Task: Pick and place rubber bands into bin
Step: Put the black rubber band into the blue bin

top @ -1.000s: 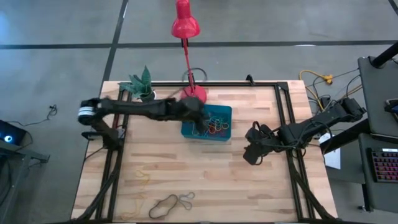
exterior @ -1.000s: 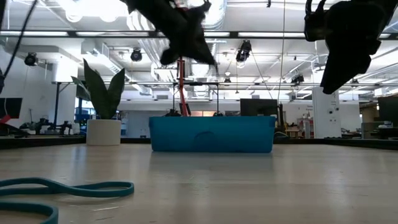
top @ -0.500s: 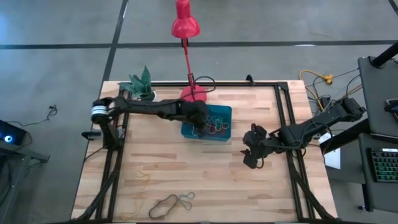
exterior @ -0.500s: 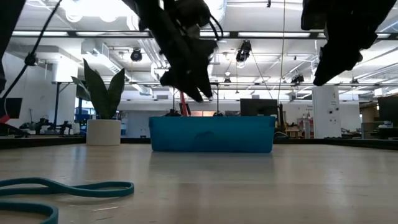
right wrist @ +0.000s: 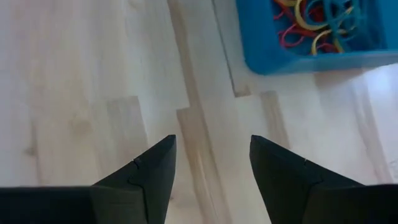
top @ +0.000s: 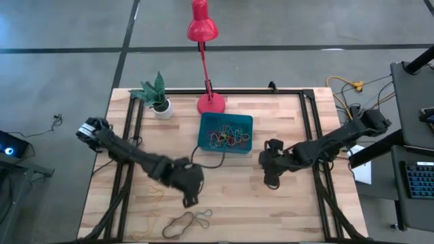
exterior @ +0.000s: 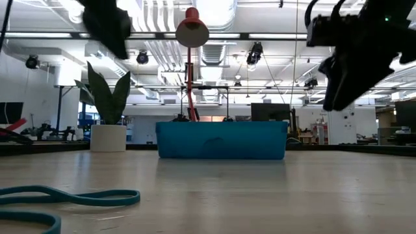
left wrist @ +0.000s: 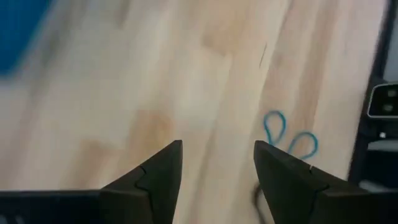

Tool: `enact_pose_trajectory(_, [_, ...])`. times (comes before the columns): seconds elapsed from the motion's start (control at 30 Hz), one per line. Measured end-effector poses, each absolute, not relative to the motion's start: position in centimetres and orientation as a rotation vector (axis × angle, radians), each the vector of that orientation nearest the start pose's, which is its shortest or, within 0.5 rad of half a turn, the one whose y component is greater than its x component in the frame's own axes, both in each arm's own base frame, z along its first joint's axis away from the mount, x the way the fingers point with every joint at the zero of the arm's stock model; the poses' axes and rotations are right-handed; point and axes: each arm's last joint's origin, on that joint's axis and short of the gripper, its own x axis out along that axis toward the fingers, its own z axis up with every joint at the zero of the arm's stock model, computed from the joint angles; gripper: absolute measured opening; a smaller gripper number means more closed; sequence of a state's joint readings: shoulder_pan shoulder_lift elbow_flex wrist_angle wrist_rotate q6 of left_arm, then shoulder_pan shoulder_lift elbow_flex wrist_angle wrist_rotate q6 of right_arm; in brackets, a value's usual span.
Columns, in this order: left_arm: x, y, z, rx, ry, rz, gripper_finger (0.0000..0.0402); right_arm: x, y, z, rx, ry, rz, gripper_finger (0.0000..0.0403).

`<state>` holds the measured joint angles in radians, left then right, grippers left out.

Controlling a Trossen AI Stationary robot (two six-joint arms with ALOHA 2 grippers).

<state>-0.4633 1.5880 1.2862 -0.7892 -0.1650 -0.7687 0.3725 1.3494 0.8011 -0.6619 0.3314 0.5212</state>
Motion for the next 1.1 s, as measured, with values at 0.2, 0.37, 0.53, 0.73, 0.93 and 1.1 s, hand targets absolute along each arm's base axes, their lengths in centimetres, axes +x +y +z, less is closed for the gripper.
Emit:
enact_pose_trajectory(0.2, [27.6, -18.7, 23.8, -0.551, 1.101, 0.181, 0.0183, 23.8, 8.4, 17.8, -0.033, 1.193, -0.223, 0.0192])
enact_pose_trajectory(0.37, [27.4, -21.3, 21.7, -0.589, 1.135, 0.187, 0.0183, 24.8, 8.7, 17.3, -0.09, 1.228, -0.191, 0.0192])
enact_pose_trajectory(0.53, [27.4, -23.0, 21.6, -0.62, 1.13, 0.137, 0.0182, 25.2, 8.6, 17.9, -0.113, 1.223, -0.176, 0.0192])
enact_pose_trajectory(0.73, [26.9, -23.8, 22.1, -0.613, 1.132, 0.11, 0.0182, 25.0, 8.4, 18.3, -0.057, 1.203, -0.226, 0.0192])
enact_pose_trajectory(0.93, [25.7, -25.0, 22.5, -0.669, 1.162, 0.114, 0.0183, 24.5, 8.3, 17.4, -0.04, 1.222, -0.253, 0.0192])
enact_pose_trajectory(1.1, [24.6, -25.5, 21.5, -0.636, 1.18, 0.192, 0.0183, 24.2, 8.1, 16.8, -0.066, 1.237, -0.242, 0.0192])
